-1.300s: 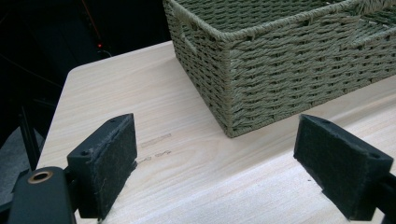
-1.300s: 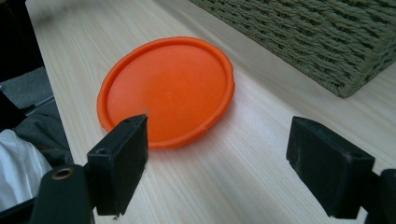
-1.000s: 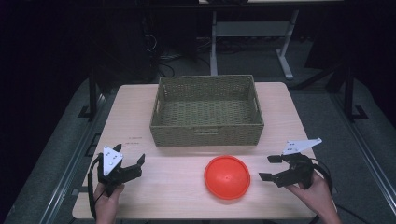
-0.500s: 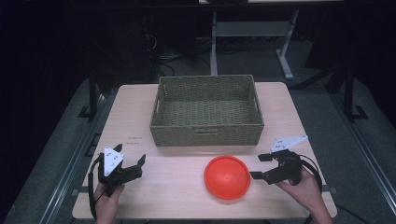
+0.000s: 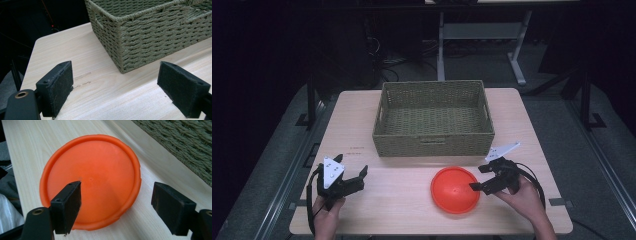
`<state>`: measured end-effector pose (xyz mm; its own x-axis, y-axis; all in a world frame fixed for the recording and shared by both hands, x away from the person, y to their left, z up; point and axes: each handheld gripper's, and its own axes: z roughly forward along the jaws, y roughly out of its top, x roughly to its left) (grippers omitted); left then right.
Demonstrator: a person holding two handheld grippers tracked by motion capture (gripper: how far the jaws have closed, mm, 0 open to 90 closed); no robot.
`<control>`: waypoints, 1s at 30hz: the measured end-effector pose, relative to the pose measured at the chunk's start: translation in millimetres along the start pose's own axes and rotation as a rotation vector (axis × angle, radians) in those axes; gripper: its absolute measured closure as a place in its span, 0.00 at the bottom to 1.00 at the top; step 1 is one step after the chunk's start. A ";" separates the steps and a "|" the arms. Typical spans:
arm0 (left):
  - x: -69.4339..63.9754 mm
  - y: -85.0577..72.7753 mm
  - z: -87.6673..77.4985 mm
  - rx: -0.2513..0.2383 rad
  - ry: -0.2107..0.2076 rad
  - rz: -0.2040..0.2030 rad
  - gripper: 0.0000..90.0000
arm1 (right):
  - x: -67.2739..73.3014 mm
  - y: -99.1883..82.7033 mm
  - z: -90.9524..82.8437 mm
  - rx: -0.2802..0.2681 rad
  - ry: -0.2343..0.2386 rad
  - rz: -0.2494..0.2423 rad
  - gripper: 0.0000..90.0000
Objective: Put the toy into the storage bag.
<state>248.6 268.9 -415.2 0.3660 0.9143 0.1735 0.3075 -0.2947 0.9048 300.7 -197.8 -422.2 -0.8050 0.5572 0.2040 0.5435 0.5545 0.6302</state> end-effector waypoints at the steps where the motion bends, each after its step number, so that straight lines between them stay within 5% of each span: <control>1: -0.2 0.0 0.1 0.000 0.000 -0.001 0.14 | -1.9 1.2 3.1 0.011 0.002 0.003 0.26; 15: -0.2 0.2 0.7 0.003 -0.002 0.004 0.14 | -7.9 4.5 19.0 0.031 -0.008 0.072 0.29; 30: -0.8 0.3 0.1 0.000 -0.008 0.011 0.14 | -6.6 1.5 28.4 0.072 -0.061 0.075 0.42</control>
<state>248.5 268.0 -415.2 0.3760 0.9088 0.1807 0.3037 -0.3051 0.9026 313.5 -183.0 -443.9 -0.7463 0.6344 0.2011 0.6192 0.5511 0.5594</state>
